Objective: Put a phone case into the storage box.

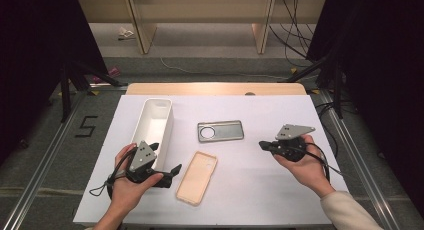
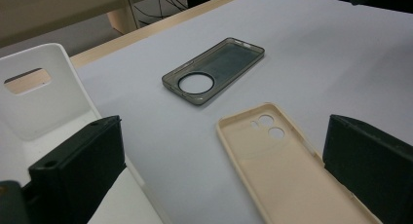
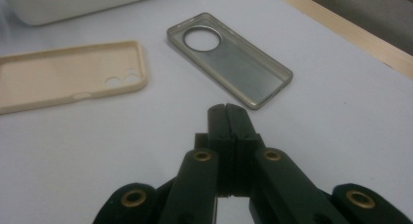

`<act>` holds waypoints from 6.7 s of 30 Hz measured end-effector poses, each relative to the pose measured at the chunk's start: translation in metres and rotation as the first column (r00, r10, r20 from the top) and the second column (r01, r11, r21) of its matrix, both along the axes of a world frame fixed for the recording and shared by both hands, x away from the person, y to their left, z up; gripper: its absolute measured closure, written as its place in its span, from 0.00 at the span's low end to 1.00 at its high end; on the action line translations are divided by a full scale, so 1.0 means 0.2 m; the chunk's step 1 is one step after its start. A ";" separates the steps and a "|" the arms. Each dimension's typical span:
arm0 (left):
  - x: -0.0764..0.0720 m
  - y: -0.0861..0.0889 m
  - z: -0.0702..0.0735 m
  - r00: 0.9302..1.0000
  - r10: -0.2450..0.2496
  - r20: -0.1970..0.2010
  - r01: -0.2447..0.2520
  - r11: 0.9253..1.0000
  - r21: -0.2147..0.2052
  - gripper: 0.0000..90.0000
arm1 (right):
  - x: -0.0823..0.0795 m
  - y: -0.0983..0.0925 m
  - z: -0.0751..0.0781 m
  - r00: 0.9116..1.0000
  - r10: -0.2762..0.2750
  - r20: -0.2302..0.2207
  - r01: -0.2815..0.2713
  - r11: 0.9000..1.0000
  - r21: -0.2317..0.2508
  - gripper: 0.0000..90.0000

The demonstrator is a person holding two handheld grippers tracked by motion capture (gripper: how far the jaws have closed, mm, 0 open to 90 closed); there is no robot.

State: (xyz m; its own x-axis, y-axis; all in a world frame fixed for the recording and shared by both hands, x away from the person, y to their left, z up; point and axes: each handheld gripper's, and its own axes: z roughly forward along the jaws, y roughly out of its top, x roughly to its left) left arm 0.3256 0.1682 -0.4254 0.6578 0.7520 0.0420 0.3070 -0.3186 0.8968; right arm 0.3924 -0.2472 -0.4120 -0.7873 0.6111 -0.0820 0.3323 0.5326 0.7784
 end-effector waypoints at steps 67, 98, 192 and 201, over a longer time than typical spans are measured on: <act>-0.01 0.01 -0.01 1.000 0.001 -0.003 -0.001 1.000 -0.002 0.02 | 0.52 0.43 -0.26 0.980 -0.047 -0.194 -0.034 0.917 -0.397 1.00; -0.01 0.00 0.00 1.000 -0.003 0.000 0.003 1.000 0.003 0.02 | 0.18 0.61 -0.24 0.911 0.074 -0.405 -0.206 0.934 -0.293 1.00; -0.01 0.00 0.00 1.000 -0.005 0.005 0.005 1.000 0.003 0.02 | 0.02 0.74 -0.19 0.854 0.462 -0.239 -0.472 0.492 -0.731 0.56; -0.01 0.00 0.00 1.000 -0.006 0.005 0.006 1.000 0.003 0.02 | 0.02 0.75 -0.20 0.849 0.471 -0.239 -0.475 0.484 -0.735 0.58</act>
